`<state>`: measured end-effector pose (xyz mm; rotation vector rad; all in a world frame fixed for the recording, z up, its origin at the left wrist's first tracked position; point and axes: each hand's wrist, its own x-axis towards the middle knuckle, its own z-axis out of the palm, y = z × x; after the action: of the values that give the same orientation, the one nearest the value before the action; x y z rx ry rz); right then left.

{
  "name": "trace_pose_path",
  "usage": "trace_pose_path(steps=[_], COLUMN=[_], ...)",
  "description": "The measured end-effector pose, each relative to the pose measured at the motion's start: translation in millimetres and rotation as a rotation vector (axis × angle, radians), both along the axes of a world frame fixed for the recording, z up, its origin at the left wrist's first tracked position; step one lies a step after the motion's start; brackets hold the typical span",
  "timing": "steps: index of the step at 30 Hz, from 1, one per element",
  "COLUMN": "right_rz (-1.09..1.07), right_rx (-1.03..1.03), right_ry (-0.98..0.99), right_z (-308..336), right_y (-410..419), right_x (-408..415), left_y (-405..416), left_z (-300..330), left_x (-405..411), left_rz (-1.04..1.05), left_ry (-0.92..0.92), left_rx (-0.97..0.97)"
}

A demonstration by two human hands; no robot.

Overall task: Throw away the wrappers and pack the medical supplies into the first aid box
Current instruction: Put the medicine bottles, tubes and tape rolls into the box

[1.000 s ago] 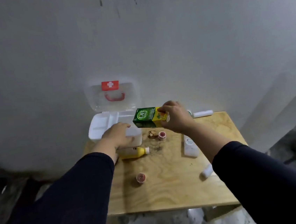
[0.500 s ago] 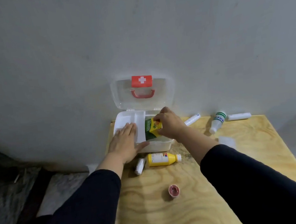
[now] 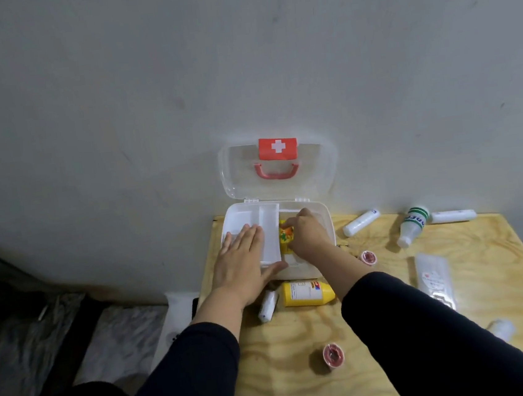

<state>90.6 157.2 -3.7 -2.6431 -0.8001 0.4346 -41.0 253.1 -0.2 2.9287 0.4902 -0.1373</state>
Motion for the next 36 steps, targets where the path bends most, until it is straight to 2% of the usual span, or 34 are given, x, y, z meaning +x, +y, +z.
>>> trace_pose_path(steps=[3,6,10,19,23,30,36], right_rz=[0.031,0.042,-0.051,-0.487,-0.707,-0.784,-0.822], right_rx=[0.024,0.138,0.241,0.115,0.009,0.089,0.126], right_ry=[-0.018,-0.047,-0.115,-0.121,-0.043,-0.031,-0.056], right_z=[12.7,32.0,46.4,6.5,-16.3,-37.0,-22.8], right_y=[-8.0,-27.4,-70.6,-190.7,-225.8,-231.9,-240.5], right_x=[0.8,-3.7,-1.1,7.1,-3.5,-15.2,-12.4], left_y=[0.2,0.4,3.4,4.1,2.8,5.2,4.5], left_z=[-1.3,-1.5,-7.5,-14.3,-11.7,-16.3,-15.0], left_x=[0.6,1.6,0.8,2.6,4.5,5.6,5.4], left_rz=[0.002,0.000,0.000,0.009,0.010,0.002,0.004], left_ry=[0.011,0.025,0.023,-0.013,-0.002,-0.008,-0.018], left_rx=[0.013,0.033,0.048,0.055,0.060,0.088,0.061])
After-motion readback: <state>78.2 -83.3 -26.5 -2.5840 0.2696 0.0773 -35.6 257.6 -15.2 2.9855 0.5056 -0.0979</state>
